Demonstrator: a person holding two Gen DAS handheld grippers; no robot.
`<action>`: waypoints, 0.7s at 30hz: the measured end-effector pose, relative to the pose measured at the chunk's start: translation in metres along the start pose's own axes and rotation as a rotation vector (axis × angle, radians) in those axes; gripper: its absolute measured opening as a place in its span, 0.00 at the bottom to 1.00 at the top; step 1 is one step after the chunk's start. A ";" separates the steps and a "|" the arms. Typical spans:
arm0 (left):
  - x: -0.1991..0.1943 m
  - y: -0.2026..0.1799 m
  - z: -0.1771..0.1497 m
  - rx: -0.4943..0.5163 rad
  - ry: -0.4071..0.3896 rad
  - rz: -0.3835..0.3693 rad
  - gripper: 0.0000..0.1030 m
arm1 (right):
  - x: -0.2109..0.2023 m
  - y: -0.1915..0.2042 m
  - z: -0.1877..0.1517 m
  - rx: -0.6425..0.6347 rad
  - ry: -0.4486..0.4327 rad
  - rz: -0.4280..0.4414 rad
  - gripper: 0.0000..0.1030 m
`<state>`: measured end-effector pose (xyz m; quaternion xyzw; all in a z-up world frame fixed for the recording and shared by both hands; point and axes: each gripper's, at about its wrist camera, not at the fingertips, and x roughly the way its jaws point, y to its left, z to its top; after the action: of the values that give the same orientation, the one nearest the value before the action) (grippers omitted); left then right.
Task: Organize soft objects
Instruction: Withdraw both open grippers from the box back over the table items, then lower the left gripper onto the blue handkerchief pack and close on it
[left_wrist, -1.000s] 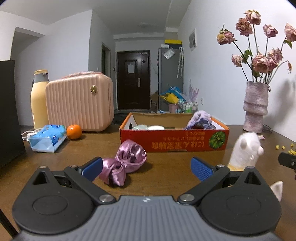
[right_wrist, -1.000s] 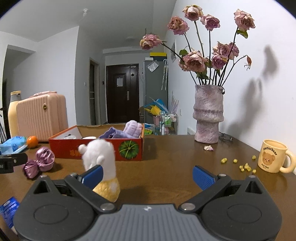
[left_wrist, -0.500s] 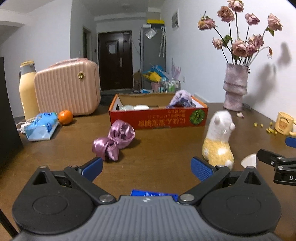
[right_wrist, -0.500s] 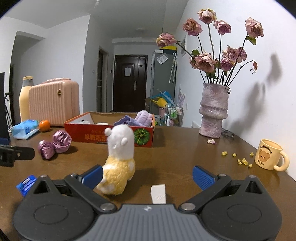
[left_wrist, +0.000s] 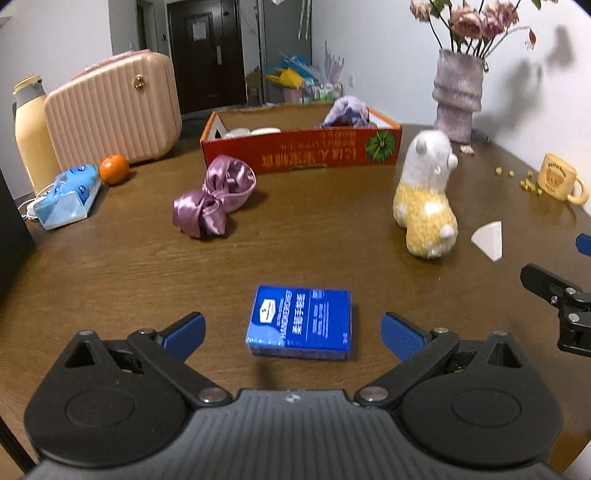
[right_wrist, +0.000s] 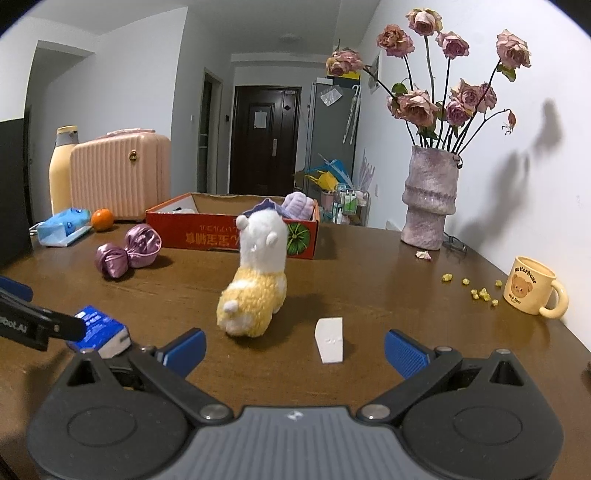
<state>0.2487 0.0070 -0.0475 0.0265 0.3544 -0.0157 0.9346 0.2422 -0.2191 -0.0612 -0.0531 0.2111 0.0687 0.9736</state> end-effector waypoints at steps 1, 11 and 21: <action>0.001 -0.001 0.000 0.004 0.011 0.001 1.00 | -0.001 0.000 -0.001 0.000 0.003 0.000 1.00; 0.016 -0.007 -0.001 0.018 0.045 -0.016 1.00 | -0.001 -0.002 -0.006 0.000 0.025 -0.009 1.00; 0.055 -0.005 -0.003 0.002 0.094 -0.011 1.00 | 0.004 -0.004 -0.009 -0.002 0.043 -0.014 1.00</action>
<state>0.2879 0.0013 -0.0862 0.0265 0.3981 -0.0199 0.9168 0.2430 -0.2234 -0.0703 -0.0568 0.2313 0.0607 0.9693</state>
